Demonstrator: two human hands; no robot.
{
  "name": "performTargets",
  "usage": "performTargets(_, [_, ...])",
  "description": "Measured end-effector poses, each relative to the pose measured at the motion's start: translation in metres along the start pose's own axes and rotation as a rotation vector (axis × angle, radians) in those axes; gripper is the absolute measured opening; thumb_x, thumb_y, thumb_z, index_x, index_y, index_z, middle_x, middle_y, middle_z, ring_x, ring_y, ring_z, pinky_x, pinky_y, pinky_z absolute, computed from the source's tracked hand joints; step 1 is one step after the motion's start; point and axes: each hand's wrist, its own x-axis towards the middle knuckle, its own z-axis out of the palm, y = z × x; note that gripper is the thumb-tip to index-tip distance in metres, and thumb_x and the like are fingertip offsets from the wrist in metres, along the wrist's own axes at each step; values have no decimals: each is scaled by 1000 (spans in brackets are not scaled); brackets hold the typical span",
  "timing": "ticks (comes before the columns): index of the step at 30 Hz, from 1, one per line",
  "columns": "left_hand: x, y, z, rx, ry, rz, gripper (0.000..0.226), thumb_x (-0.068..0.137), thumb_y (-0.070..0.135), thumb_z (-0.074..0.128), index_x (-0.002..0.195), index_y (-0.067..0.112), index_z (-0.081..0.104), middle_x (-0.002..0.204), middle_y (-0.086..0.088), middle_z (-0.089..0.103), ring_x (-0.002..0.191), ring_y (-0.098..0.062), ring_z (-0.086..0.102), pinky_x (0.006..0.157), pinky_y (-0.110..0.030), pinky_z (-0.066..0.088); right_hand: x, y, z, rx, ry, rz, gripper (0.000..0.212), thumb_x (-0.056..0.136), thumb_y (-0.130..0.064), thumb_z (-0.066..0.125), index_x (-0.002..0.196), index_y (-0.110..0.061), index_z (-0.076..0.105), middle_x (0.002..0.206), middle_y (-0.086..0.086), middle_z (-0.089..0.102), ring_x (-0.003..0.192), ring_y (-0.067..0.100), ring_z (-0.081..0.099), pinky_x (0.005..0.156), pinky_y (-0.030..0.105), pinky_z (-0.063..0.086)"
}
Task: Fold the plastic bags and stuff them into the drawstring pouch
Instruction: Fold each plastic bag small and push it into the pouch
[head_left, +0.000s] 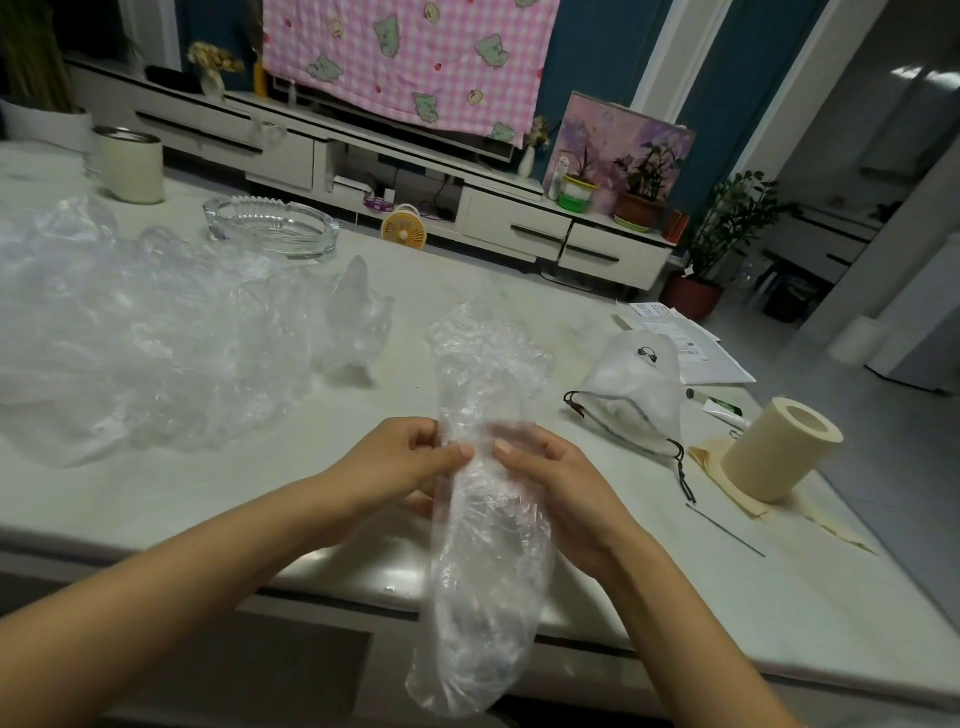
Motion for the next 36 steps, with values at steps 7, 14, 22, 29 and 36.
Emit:
performTargets(7, [3,3,0,-474,-77,-295,36,92,33,44,104,0,54,98,-22,59,78,-30,59,66,-35,51,1,-6,0,-17,36,-51,42,79,15,52,58,-13,74,84,-4,72,77,13,65,71,24,50])
performTargets(14, [-7,7,6,-204,-327,-310,34,78,33,68,104,11,66,93,-7,71,80,-21,65,72,-31,53,-3,-1,5,-127,104,-88,51,82,16,38,72,-16,76,87,0,73,84,18,66,78,29,53])
performTargets(22, [0,6,3,-354,-133,-338,15,88,12,57,97,4,66,84,-11,68,74,-22,64,65,-26,54,-38,1,-13,-1092,9,-579,80,68,-12,65,139,-35,34,146,-7,33,137,5,26,111,19,19])
performTargets(29, [0,7,8,-252,34,-237,11,89,7,57,88,0,64,72,-12,66,60,-20,63,54,-25,53,-39,21,17,-1018,-46,-972,24,95,-24,49,98,-13,70,101,-5,70,97,7,61,87,18,43])
performTargets(36, [-1,4,19,69,100,-23,15,87,15,62,101,10,64,92,-9,69,78,-20,66,68,-30,51,-44,4,8,-463,-70,-284,11,88,-11,64,80,-12,71,75,-1,69,72,8,62,70,19,47])
